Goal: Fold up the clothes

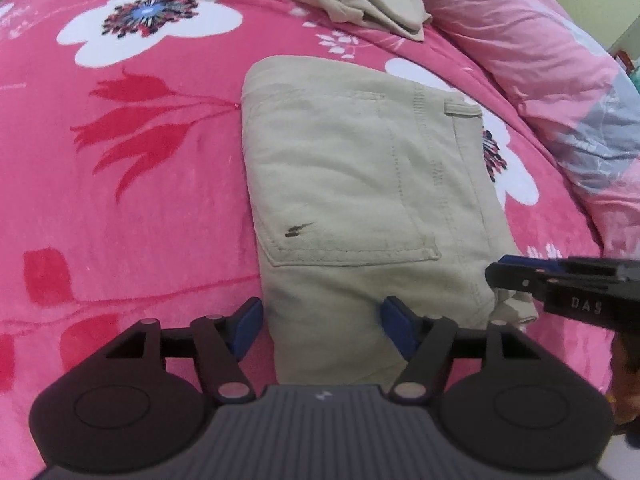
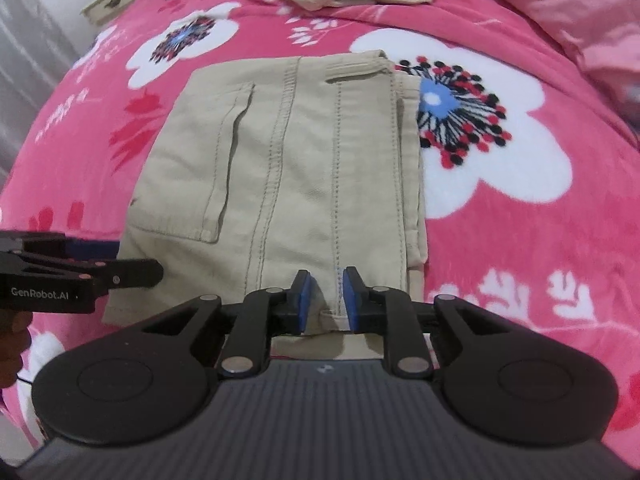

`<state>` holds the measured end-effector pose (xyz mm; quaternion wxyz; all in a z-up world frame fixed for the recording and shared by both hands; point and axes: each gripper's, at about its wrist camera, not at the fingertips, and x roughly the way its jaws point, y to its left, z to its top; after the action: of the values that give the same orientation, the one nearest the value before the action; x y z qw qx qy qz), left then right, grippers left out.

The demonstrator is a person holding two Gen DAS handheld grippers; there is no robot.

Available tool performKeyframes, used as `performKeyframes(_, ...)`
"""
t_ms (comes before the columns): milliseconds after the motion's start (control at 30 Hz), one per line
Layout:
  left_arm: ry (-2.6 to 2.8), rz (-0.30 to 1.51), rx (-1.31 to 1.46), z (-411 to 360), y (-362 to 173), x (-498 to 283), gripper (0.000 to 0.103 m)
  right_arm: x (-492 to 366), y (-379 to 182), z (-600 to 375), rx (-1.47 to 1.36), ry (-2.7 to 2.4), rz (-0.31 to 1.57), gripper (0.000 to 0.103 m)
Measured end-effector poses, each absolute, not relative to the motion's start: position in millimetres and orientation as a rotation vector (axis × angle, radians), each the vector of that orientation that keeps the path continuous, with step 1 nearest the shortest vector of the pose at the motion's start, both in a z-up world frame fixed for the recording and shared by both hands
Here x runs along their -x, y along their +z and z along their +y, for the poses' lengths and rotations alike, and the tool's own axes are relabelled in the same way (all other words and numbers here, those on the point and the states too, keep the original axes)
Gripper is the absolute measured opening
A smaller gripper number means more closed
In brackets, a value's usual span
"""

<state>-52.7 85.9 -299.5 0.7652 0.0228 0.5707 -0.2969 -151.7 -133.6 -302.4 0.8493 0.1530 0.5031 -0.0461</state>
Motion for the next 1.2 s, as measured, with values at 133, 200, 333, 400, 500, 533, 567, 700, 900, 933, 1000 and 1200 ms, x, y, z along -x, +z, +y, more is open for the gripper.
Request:
performKeyframes(133,-0.619,1.272,-0.036,85,-300,50,0.069,157,-303,-134,-0.349,-0.108,1.031,0.018)
performKeyframes(200,-0.606,1.288,-0.035,83,-300,48,0.071,158,-302,-134,-0.345,-0.108,1.029,0.018)
performKeyframes(333,-0.565,1.298,-0.064,77,-298,46,0.08,158,-302,-135,-0.345,-0.113,1.03,0.026)
performKeyframes(400,-0.526,1.286,-0.09,72,-296,48,0.083,160,-303,-138,-0.36,-0.117,1.028,0.032)
performKeyframes(500,-0.499,1.263,-0.139,65,-293,52,0.09,160,-303,-138,-0.383,-0.082,1.033,0.046)
performKeyframes(533,-0.491,1.257,-0.155,62,-292,53,0.092,159,-302,-138,-0.39,-0.056,1.038,0.068)
performKeyframes(567,-0.483,1.261,-0.162,60,-292,54,0.092,159,-302,-137,-0.397,-0.03,1.042,0.085)
performKeyframes(700,-0.443,1.275,-0.159,57,-287,54,0.094,156,-296,-129,-0.376,0.036,1.066,0.091)
performKeyframes(900,-0.379,1.231,-0.173,62,-282,53,0.096,170,-263,-149,-0.401,-0.008,0.989,0.094)
performKeyframes(933,-0.364,1.216,-0.181,64,-281,53,0.096,173,-259,-160,-0.42,-0.027,0.954,0.096)
performKeyframes(1000,-0.351,1.185,-0.176,68,-277,51,0.096,177,-259,-187,-0.479,-0.081,0.888,0.098)
performKeyframes(1200,-0.409,1.148,-0.091,72,-277,24,0.095,134,-297,-246,-0.696,0.027,0.87,0.097)
